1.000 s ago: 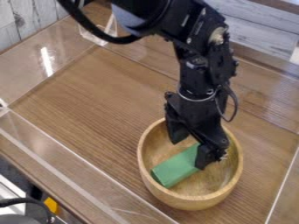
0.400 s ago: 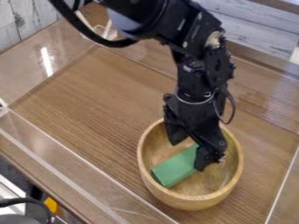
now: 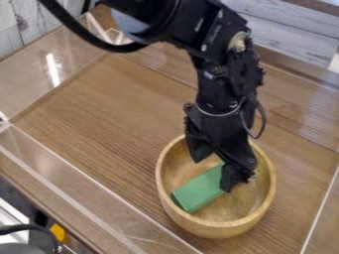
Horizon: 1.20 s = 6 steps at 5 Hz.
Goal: Remove the green block from inside the brown bowl and put it on the table
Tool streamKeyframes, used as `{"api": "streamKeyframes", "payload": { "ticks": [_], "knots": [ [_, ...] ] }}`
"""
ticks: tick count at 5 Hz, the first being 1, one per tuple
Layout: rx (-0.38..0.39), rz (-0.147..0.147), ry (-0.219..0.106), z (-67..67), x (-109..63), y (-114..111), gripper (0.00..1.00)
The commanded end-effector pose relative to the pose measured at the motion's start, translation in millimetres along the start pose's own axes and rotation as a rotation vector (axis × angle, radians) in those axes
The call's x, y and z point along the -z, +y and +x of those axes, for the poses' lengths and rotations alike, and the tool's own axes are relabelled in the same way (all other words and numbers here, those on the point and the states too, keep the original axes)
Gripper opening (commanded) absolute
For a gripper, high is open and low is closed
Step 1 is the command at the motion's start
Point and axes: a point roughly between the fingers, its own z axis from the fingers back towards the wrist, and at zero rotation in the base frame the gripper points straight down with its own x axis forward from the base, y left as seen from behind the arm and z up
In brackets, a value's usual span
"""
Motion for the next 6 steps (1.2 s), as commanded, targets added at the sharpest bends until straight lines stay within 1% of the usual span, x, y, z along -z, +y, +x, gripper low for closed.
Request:
{"api": "streamKeyframes", "payload": {
  "ticks": [1, 3, 4, 6],
  "knots": [
    [0.002, 0.003, -0.035, 4.4, -4.0, 0, 1.00],
    [-0.012, 0.001, -0.010, -0.7, 7.8, 1, 1.00],
    [-0.019, 0.003, 0.000, -2.0, 12.4, 1, 0.00],
    [-0.040, -0.017, 0.000, -5.7, -1.9, 5, 0.00]
  ]
}}
